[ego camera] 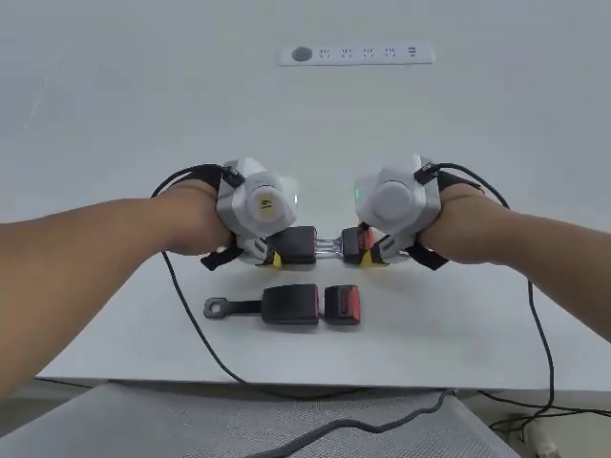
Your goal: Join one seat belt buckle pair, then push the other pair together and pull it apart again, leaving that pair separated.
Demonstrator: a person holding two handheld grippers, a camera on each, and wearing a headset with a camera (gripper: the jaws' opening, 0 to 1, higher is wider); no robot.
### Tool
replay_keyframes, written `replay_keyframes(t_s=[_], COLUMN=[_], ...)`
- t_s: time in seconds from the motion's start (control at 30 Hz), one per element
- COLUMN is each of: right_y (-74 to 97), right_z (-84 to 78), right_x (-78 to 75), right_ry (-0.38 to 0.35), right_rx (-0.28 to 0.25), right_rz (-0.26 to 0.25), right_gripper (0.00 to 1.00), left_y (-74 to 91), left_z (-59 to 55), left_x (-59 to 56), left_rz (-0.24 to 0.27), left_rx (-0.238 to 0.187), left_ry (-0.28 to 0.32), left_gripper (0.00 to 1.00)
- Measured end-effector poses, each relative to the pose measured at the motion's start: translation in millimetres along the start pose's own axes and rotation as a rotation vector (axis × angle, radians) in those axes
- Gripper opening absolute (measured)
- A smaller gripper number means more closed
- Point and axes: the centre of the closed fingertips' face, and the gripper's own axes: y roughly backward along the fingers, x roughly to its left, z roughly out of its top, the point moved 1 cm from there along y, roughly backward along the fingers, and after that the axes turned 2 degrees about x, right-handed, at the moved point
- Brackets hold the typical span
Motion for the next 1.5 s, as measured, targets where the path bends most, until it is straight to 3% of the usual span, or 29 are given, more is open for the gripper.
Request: replay_keyframes(t_s=[0.23, 0.57, 0.87, 1.1, 1.5], right_y=[-0.2, 1.3, -3.1, -4.2, -6.6], right_z=[1.5, 16.3, 16.3, 19.3, 30.4], right_x=[-1.6, 3.4, 0.3, -1.3, -1.3], right_ry=[0.005, -0.01, -0.007, -0.009, -0.005], right_rx=[-0.016, -0.047, -0.038, -0.035, -0.046], right_rz=[-0.006, 0.001, -0.008, -0.008, -0.006], right_gripper=[0.31, 0.31, 0.29, 0.29, 0.28], left_y=[-1.7, -2.1, -3.5, -2.1, -0.3], left_z=[-0.5, -1.7, -1.1, -1.0, 0.6], left_x=[0.9, 1.6, 1.0, -0.3, -0.8], left_rz=[0.001, 0.0, -0.011, -0.007, -0.007], left_rx=[0.005, -0.008, -0.018, -0.039, -0.054], left_ry=[-0.004, -0.004, -0.008, 0.022, 0.023], left_gripper=[0.33, 0.32, 0.32, 0.31, 0.31])
